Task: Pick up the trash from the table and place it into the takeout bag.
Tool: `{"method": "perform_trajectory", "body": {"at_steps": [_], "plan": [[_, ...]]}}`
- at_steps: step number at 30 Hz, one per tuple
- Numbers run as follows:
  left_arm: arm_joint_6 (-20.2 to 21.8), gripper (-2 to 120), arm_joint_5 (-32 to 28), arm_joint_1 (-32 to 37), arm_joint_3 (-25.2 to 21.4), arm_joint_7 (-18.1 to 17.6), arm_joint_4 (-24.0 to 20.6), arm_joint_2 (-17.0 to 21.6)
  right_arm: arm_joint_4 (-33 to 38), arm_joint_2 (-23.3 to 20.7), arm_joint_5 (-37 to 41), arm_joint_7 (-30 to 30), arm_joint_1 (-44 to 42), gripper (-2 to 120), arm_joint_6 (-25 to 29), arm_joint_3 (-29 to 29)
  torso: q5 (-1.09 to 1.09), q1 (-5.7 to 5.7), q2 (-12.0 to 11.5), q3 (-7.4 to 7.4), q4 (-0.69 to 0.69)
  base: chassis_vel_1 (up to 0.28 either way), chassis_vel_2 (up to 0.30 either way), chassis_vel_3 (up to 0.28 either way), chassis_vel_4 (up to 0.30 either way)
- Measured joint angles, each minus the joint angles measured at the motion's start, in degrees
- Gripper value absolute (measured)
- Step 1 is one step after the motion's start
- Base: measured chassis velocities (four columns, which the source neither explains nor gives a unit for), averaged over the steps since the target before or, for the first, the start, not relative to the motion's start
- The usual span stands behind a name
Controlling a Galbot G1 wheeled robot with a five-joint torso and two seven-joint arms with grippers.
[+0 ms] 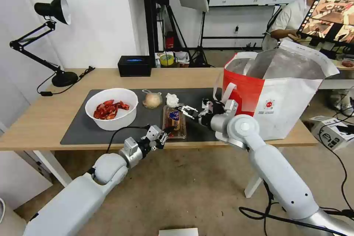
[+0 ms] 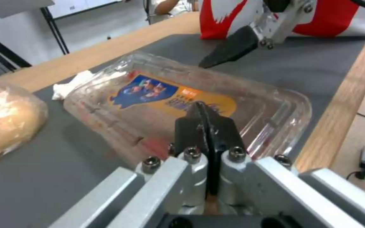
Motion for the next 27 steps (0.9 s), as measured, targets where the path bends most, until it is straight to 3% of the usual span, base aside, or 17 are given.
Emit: {"method": "perform_trajectory", "body": {"at_steps": [10, 27], "plan": [[-0.2, 0, 0.0, 0.8, -0.6, 0.0, -0.6, 0.3, -0.6, 1.3, 1.4, 4.7, 0.9, 100, -1.7, -1.5, 0.00, -0.01, 0.0, 0.00, 0.01, 0.000, 0.000, 0.000, 0.000], [-0.8, 0, 0.0, 1.7, -1.0, 0.0, -1.0, 0.2, -3.6, 1.9, 2.8, 5.1, 4.0, 100, -3.3, -3.6, 0.00, 0.00, 0.0, 0.00, 0.00, 0.000, 0.000, 0.000, 0.000]]}}
